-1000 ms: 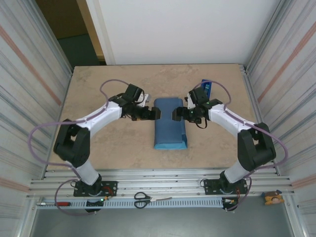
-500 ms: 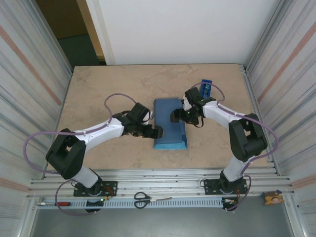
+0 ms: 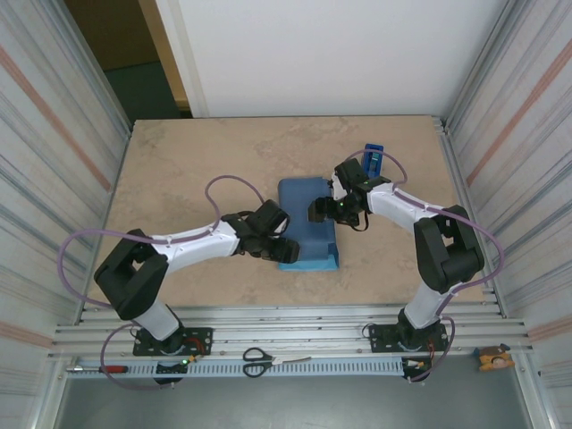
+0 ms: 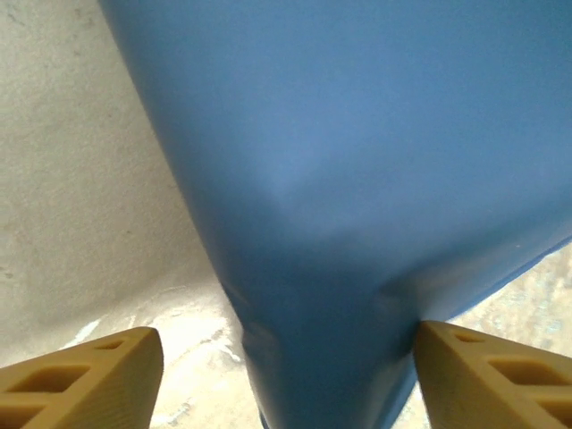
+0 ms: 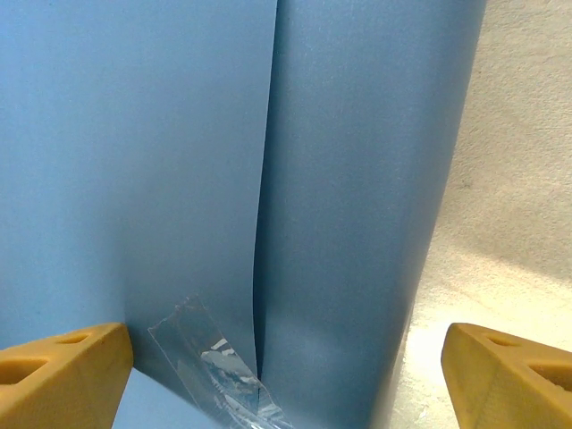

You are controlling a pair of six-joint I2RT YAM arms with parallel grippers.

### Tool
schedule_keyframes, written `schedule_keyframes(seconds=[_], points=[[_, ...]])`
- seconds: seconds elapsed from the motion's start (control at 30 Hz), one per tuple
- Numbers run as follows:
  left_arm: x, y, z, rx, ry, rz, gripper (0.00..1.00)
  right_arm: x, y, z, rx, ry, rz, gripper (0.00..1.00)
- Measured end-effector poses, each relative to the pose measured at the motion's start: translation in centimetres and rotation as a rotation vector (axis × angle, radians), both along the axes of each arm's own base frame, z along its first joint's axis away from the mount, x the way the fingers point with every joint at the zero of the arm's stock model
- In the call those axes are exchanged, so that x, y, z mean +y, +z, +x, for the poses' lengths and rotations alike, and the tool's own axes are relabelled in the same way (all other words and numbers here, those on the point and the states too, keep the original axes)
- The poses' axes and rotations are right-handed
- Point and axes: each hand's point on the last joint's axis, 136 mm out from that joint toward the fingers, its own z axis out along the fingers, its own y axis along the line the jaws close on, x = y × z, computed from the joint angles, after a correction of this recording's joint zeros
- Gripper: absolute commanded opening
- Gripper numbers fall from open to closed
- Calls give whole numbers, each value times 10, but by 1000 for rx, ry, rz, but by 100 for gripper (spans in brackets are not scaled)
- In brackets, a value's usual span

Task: Wrap the gift box in paper

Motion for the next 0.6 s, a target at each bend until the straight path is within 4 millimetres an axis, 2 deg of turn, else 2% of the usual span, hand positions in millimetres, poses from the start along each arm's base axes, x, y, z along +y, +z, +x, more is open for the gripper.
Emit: schedule_keyframes(seconds=[0.1, 0.37, 0.6], points=[[1, -1, 4, -17, 11, 18, 63, 0, 0, 0, -4, 0, 2, 88], [-1, 0, 8, -70, 28, 59, 56, 0, 0, 0, -8, 0, 4, 88], [3, -12, 6, -73, 45, 123, 52, 0, 0, 0, -8, 0, 4, 88]])
